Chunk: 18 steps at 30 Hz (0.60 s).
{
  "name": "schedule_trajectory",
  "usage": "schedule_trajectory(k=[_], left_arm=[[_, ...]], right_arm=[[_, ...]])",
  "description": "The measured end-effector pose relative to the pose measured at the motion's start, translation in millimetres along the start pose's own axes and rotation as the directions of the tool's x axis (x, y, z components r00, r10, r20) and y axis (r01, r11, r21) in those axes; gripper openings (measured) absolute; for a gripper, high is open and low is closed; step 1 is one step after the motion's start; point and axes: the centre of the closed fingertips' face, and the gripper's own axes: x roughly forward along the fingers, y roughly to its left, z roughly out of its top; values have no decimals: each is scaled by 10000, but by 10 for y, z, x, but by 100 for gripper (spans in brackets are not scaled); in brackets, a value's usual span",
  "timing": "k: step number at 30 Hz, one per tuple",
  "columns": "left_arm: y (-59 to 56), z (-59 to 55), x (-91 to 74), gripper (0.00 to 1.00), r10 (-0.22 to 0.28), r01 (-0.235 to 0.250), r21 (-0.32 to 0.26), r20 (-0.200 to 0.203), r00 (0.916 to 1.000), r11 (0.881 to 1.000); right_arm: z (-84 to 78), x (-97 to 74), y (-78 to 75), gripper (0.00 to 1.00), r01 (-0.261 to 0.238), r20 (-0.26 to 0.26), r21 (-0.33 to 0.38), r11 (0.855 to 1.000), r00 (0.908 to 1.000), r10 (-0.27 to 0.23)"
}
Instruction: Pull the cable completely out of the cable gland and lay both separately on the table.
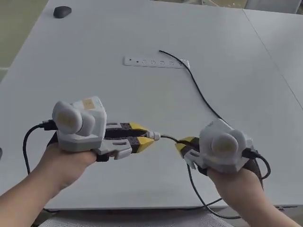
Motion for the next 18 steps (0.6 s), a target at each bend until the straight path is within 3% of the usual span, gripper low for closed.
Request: schedule_trajectory(k=[5,11,18], left_arm=[[14,1,-15,15,-2,2,-4,15,10000,10000],[5,-4,-3,15,-42,43,58,-44,10000,10000],[-4,7,3,15,-89,89,88,-20,10000,9999]], right_arm=[[-158,35,-127,0,135,-296,1356,9907,9995,-95],[-315,84,-186,0,259,-658,2238,9743,9978,-114],[-517,109,-287,0,518,-952,3714,9270,9953,-174]])
